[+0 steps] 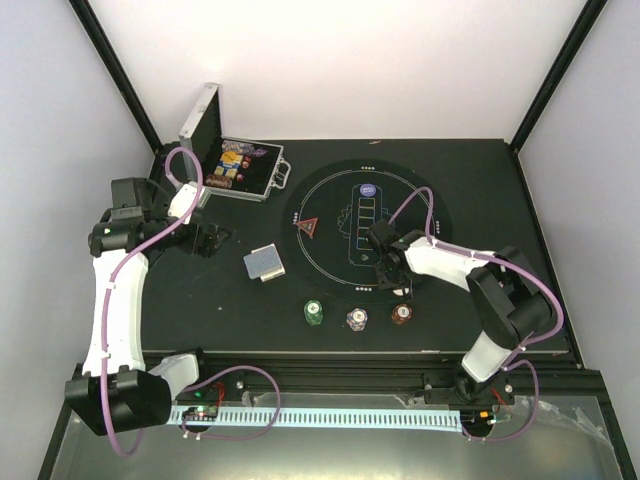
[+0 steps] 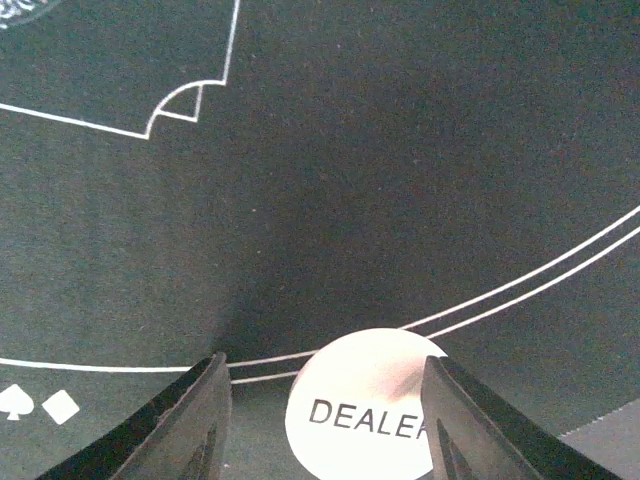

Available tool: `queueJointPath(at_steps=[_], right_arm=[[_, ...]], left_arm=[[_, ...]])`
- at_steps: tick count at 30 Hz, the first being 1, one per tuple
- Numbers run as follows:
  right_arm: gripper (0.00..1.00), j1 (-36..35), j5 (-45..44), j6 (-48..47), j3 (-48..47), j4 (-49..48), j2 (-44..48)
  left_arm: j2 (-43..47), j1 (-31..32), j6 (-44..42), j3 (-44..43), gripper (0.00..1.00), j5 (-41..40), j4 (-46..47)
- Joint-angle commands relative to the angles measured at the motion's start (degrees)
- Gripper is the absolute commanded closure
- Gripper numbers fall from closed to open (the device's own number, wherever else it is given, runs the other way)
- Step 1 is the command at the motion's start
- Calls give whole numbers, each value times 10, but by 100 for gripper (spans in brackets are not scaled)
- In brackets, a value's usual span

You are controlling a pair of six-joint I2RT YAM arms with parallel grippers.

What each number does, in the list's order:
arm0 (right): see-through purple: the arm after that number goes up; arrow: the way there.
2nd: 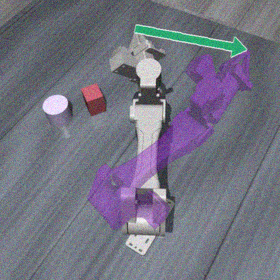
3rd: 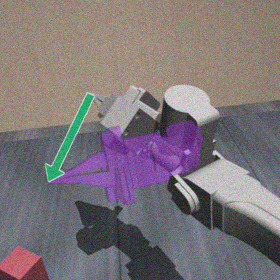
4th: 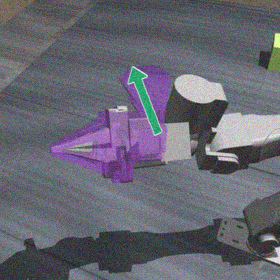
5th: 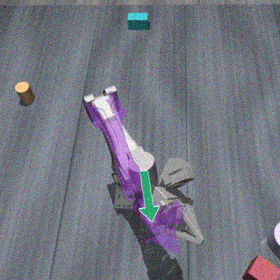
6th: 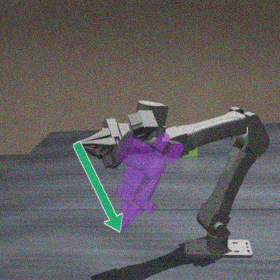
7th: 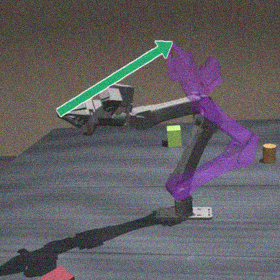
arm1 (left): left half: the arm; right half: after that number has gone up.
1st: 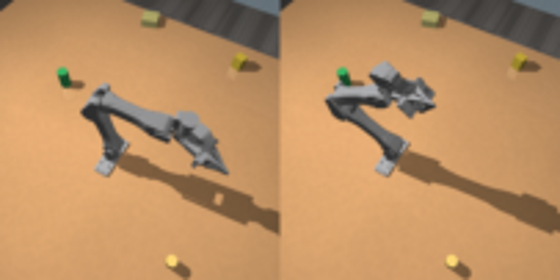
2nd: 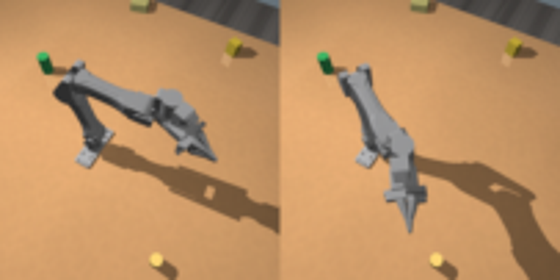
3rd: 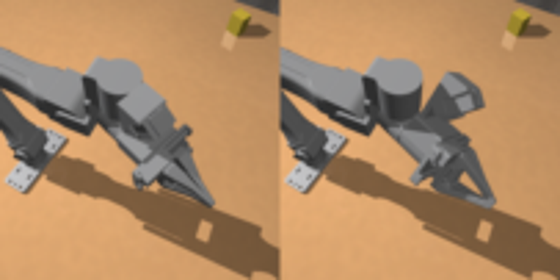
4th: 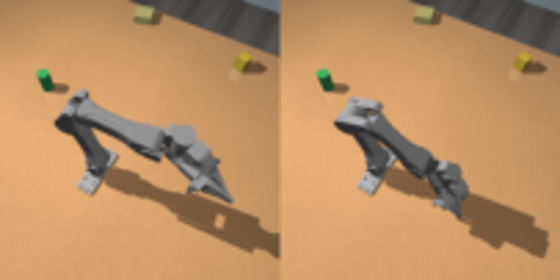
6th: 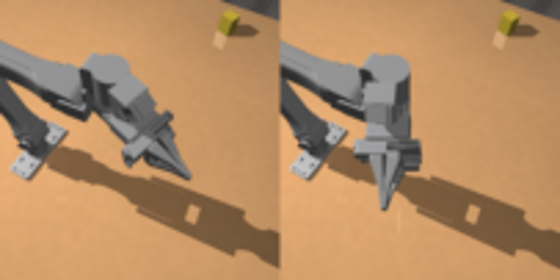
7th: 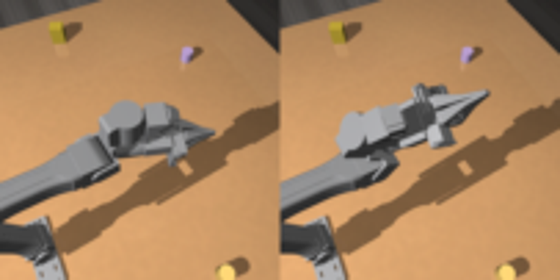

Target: Distribute texas hold em gaming equipment

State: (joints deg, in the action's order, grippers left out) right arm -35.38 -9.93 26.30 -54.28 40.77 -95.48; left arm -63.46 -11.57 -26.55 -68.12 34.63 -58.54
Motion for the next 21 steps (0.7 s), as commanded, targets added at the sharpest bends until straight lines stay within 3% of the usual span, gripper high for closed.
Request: queueJointPath(at_steps=[1, 11, 21], right_arm=[[46, 0, -16, 18, 15, -8, -4], [51, 37, -43, 27, 51, -13, 15], [53, 49, -52, 15, 20, 7, 34]], left_arm=[[13, -3, 4, -21, 1, 15, 0], [13, -3, 3, -22, 1, 11, -2], [11, -3, 4, -24, 1, 12, -1]])
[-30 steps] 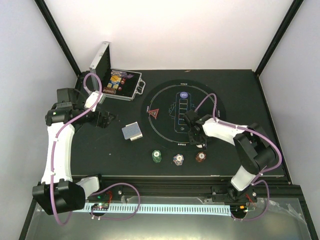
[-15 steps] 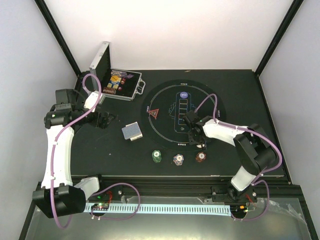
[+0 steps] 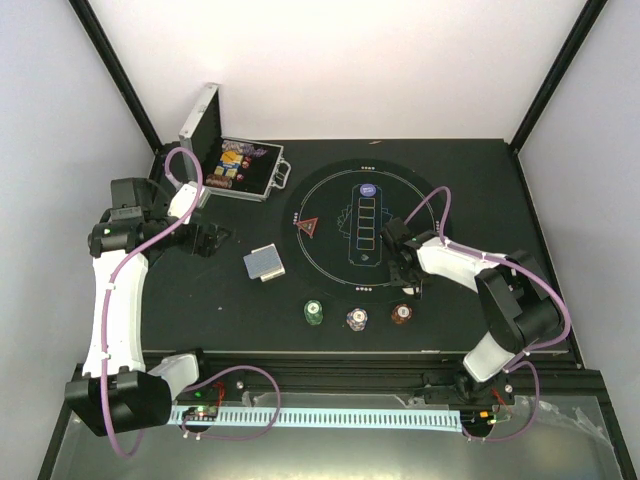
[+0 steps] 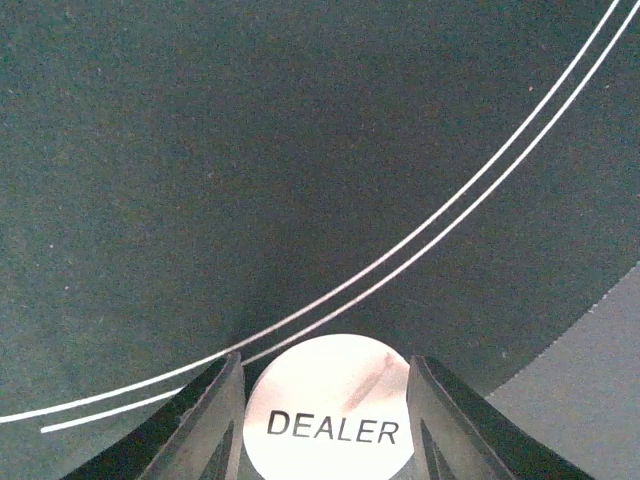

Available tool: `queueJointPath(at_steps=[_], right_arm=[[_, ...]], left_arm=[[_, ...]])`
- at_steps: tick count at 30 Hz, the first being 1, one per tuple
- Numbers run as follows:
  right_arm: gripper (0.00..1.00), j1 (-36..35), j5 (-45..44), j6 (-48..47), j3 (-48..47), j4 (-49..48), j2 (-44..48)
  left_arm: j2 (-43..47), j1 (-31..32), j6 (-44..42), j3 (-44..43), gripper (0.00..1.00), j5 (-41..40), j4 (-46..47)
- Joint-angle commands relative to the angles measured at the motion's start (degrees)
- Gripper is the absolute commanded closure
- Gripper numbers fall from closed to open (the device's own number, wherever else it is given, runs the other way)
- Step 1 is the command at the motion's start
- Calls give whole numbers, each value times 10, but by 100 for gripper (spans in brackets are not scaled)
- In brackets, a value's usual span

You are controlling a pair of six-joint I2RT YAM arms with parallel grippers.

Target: Distribute texas hold em gaming equipment

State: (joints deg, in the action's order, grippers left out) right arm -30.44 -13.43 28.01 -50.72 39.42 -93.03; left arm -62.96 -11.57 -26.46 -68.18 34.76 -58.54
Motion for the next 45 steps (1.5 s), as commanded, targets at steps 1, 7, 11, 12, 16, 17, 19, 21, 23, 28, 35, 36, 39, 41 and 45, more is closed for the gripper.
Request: queueJointPath(at_steps=[1, 7, 11, 12, 16, 17, 19, 21, 23, 28, 35, 36, 39, 41, 45], right_arm=[[53, -5, -21, -3, -23, 26, 13], [41, -82, -24, 8, -114, 81, 50], [30, -173, 0, 29, -184, 112, 46], [26, -198, 8, 33, -200, 114, 40], [17, -280, 35, 47, -253, 121, 6], [15, -294, 44, 48, -261, 120, -4], [13, -319, 55, 49, -275, 117, -25], [13, -340, 61, 48, -288, 117, -49], [13, -353, 68, 46, -299, 114, -73], [17, -364, 65, 44, -319, 122, -131], [26, -364, 53, 40, -322, 122, -154], [27, -363, 51, 40, -321, 121, -155], [32, -364, 50, 40, -321, 121, -159], [36, -363, 50, 41, -320, 119, -159], [41, -364, 44, 42, -318, 120, -159]], left_arm=[[5, -3, 3, -24, 1, 10, -1], [3, -4, -1, -24, 1, 2, -1], [1, -4, 1, -26, 1, -1, -3], [2, -4, 2, -27, 1, -2, -4], [4, -5, 7, -28, 1, -6, -3], [4, -5, 8, -28, 1, -8, -2], [4, -5, 12, -28, 1, -18, 2], [1, -6, 17, -28, 1, -30, 6], [-3, -6, 18, -31, 1, -40, 4], [-7, -10, 13, -34, 1, -45, -2], [0, -12, 8, -34, 1, -42, -3], [0, -13, 9, -33, 1, -42, -3], [0, -14, 8, -34, 1, -41, -4], [1, -14, 8, -34, 1, -40, -4], [1, -16, 5, -33, 1, -40, -4]])
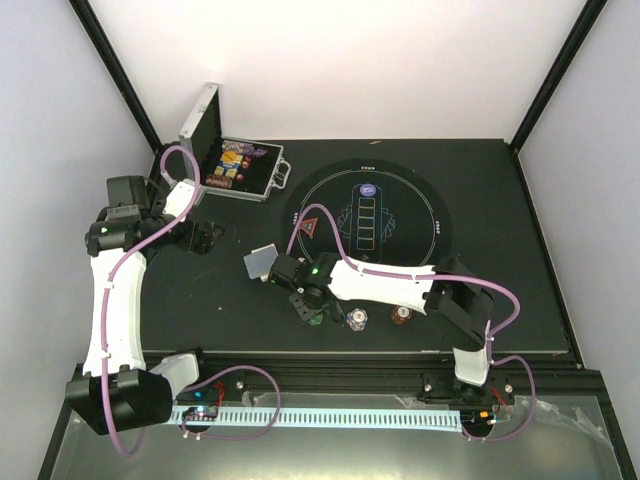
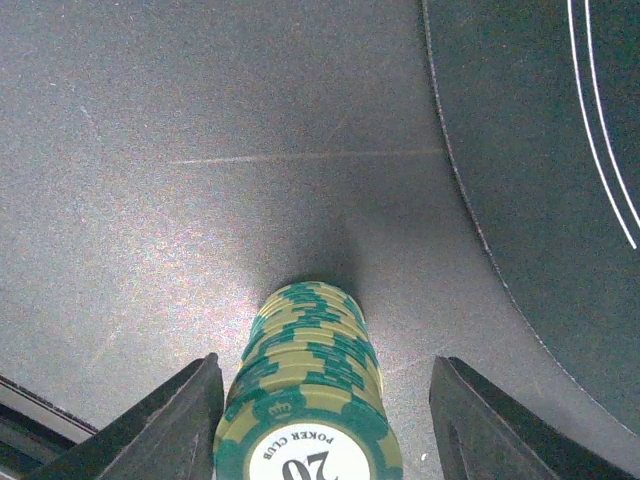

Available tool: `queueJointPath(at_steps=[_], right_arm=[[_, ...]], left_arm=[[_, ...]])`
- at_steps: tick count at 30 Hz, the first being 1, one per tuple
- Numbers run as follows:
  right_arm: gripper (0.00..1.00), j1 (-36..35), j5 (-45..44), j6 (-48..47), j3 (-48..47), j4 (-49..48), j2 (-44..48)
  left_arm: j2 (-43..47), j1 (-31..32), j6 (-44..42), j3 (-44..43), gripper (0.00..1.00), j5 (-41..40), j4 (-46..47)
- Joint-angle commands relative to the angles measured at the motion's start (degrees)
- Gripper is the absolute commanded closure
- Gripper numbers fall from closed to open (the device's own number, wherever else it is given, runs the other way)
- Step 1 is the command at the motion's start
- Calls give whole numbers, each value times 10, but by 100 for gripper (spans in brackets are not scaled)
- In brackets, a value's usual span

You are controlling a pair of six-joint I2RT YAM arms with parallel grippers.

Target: Distribute texas hold em gaming equipment

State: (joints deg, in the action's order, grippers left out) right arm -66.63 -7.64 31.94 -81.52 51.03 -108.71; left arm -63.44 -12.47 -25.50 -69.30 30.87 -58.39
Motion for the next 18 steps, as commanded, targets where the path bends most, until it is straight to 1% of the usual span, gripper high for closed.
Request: queueJointPath(at_steps=[1, 7, 12, 14, 18], right_arm=[[42, -2, -16, 3, -11, 5, -3], [43, -2, -18, 0, -11, 8, -6], [52, -1, -13, 1, -12, 6, -6], [58, -2, -12, 3, -12, 6, -5], [76, -2, -12, 7, -17, 7, 5]], left_arm=[[6, -8, -5, -21, 1, -1, -5], [7, -11, -5, -22, 1, 3, -5], [7, -14, -7, -23, 1, 4, -5], [6, -15, -9, -22, 1, 5, -5], [4, -19, -11, -23, 1, 5, -6]])
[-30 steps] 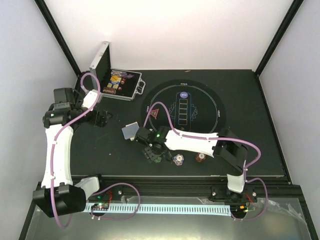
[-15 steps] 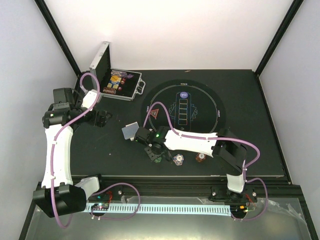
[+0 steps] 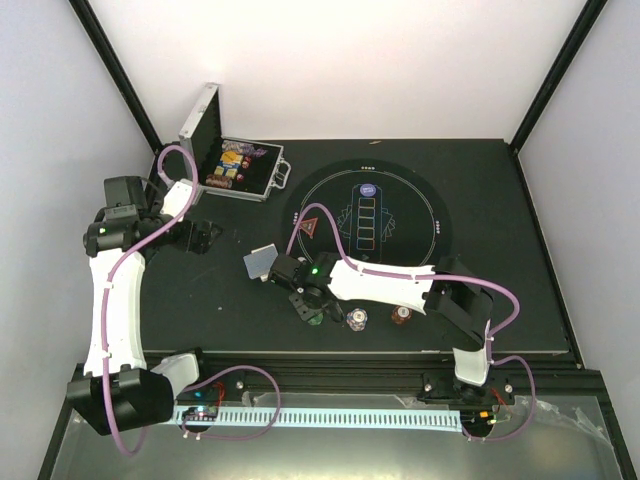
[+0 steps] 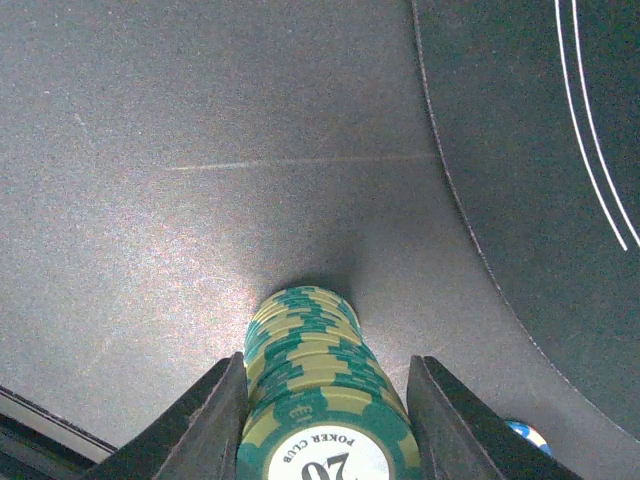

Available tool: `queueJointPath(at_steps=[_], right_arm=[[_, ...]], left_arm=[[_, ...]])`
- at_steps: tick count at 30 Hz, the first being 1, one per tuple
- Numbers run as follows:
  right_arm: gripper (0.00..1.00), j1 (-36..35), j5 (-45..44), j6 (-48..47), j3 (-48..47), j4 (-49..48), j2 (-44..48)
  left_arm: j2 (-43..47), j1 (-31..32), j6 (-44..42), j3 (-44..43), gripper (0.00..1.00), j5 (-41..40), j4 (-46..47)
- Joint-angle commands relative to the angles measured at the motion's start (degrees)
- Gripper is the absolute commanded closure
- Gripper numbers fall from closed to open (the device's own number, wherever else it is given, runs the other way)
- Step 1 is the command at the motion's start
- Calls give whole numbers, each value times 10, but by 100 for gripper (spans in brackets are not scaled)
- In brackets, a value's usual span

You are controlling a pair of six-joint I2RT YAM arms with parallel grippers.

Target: Distribute texas hold em gaming equipment

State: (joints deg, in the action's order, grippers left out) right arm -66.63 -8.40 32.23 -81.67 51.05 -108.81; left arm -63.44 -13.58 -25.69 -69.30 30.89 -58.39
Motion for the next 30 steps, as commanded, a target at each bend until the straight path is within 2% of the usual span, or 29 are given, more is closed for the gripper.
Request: queueJointPath(at_steps=[1, 8, 12, 18, 24, 30], right_arm=[[80, -1, -5, 5, -18, 8, 8], [91, -1, 6, 3, -52, 26, 26], [92, 7, 2, -3, -82, 45, 36], [93, 57, -6, -28, -119, 60, 36], [93, 132, 3, -55, -141, 42, -13], [93, 179, 4, -81, -209, 41, -116]], left_arm=[[4, -8, -9, -24, 1, 5, -6], [4, -12, -10, -28, 1, 10, -7], [5, -15, -12, -29, 1, 12, -9], [6, -19, -15, -35, 1, 14, -14], [5, -21, -12, -42, 1, 19, -19], [3, -24, -14, -47, 1, 21, -23]])
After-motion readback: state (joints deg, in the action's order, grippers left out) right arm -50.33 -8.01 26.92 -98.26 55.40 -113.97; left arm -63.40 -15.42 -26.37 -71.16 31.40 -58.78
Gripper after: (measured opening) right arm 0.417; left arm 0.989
